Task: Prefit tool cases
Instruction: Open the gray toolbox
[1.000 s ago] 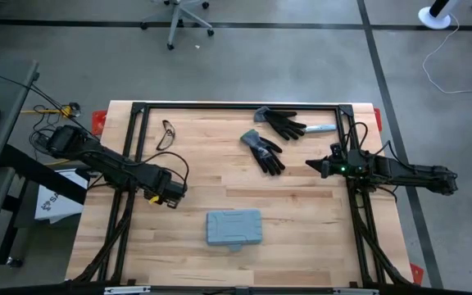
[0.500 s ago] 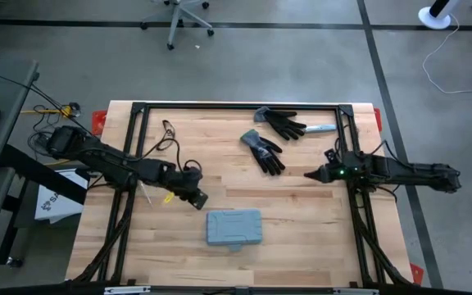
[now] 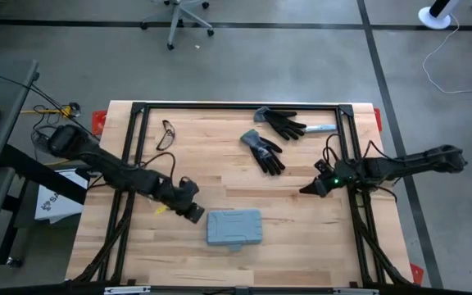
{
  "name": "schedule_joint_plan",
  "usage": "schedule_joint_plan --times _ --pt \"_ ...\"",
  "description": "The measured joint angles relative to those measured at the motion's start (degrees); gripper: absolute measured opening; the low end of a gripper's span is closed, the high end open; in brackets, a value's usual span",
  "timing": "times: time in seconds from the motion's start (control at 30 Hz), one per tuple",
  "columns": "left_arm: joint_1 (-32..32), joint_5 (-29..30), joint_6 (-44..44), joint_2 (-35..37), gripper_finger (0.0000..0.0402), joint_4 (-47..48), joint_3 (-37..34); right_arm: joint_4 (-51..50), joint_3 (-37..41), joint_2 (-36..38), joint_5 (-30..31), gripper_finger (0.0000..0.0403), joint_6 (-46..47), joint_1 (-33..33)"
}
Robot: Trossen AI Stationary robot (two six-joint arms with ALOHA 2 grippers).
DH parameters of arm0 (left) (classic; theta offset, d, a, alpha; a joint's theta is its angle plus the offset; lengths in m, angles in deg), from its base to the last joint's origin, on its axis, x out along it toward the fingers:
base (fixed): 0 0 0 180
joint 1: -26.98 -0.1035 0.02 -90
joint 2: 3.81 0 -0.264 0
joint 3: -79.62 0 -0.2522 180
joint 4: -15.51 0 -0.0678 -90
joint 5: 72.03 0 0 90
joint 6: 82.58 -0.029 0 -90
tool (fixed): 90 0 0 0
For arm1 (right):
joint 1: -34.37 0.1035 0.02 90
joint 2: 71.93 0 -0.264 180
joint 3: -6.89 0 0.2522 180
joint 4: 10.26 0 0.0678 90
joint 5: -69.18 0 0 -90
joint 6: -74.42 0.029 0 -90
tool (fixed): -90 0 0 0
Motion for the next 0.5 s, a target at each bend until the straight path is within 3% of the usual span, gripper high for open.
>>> schedule_joint_plan --times 0.33,0.5 --pt "7.97 10.33 9.47 0.0 0.0 -3.2 -0.04 -8.17 -13.59 -14.7 5.92 0.0 -6.97 7.28" --pt "9.9 10.42 6.89 0.0 0.0 -1.95 -0.04 -2.16 -17.06 -25.61 11.16 0.0 -2.61 12.57"
